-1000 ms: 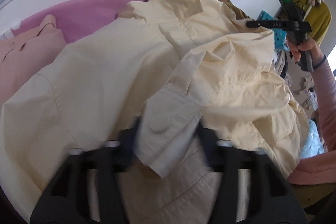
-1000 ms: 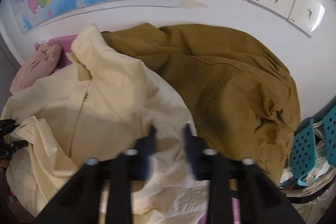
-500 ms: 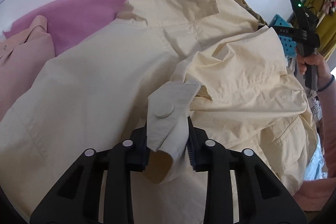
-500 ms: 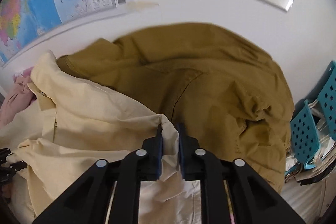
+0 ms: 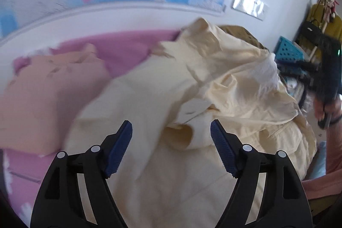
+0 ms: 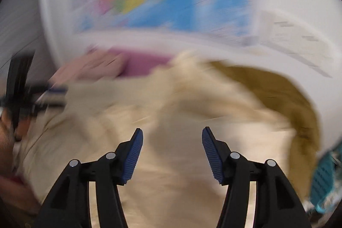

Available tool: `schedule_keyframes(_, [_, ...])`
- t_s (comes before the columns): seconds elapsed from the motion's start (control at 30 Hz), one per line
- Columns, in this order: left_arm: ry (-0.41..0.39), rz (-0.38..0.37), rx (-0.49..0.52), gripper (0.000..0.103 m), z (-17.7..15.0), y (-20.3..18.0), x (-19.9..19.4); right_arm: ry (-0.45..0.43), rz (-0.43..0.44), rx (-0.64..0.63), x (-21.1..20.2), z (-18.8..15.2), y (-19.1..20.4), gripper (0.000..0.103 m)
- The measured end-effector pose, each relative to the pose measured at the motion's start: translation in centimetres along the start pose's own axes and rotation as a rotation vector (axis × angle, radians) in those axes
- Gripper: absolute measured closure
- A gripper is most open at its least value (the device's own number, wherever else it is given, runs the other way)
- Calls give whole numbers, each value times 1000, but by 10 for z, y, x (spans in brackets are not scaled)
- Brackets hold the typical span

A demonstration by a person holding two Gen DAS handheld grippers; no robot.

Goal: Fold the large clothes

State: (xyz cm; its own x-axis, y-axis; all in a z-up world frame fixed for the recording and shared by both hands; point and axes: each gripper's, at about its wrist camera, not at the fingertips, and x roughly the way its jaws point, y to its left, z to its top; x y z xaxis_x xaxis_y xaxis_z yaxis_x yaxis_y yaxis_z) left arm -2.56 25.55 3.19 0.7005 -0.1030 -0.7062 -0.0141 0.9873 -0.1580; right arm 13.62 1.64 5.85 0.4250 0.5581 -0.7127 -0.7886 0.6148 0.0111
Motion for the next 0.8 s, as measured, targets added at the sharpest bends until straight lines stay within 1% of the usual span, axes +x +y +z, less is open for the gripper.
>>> schedule_keyframes(0.03, [-10,24,-1,23,-4,2,-10,24,18,-33,14,-2,15,49])
schedule_keyframes(0.07, [-23,54,-1,19,-11,6,-23,57,38,-68,30,-4,30,52])
schedule_keyframes(0.17, [-28,110,-11,18,-30,18,-43,146,102,-89,73,-10,61,57])
schedule_keyframes(0.27, [-2,144,-49,16,-56,32,-59,219,78,-97,102,-20,74,67])
schedule_keyframes(0.3, [12,162,-59,16,-66,38,-63,259,108,-78,112,-25,76,67])
schedule_keyframes(0.33, [19,170,-66,16,-73,41,-67,268,119,-71,114,-27,77,67])
schedule_keyframes(0.4, [43,178,-98,16,-91,52,-74,270,125,-96,110,-27,82,67])
schedule_keyframes(0.43, [54,180,-110,15,-100,56,-76,269,145,-92,105,-26,83,67])
schedule_keyframes(0.5, [72,176,-126,15,-114,61,-79,253,162,-66,95,-24,83,62])
schedule_keyframes(0.57, [79,173,-122,15,-127,59,-82,235,178,-58,85,-23,84,62])
schedule_keyframes(0.6, [80,162,-120,15,-133,58,-84,220,198,-53,78,-24,87,60])
schedule_keyframes(0.67, [79,154,-118,15,-143,53,-87,193,262,-35,64,-24,95,56])
schedule_keyframes(0.73, [77,139,-120,15,-150,50,-88,167,325,-39,53,-24,104,55])
schedule_keyframes(0.77, [76,136,-122,15,-152,48,-89,152,402,-40,45,-25,114,55])
schedule_keyframes(0.8, [77,138,-126,15,-154,47,-88,141,448,-47,39,-24,119,55])
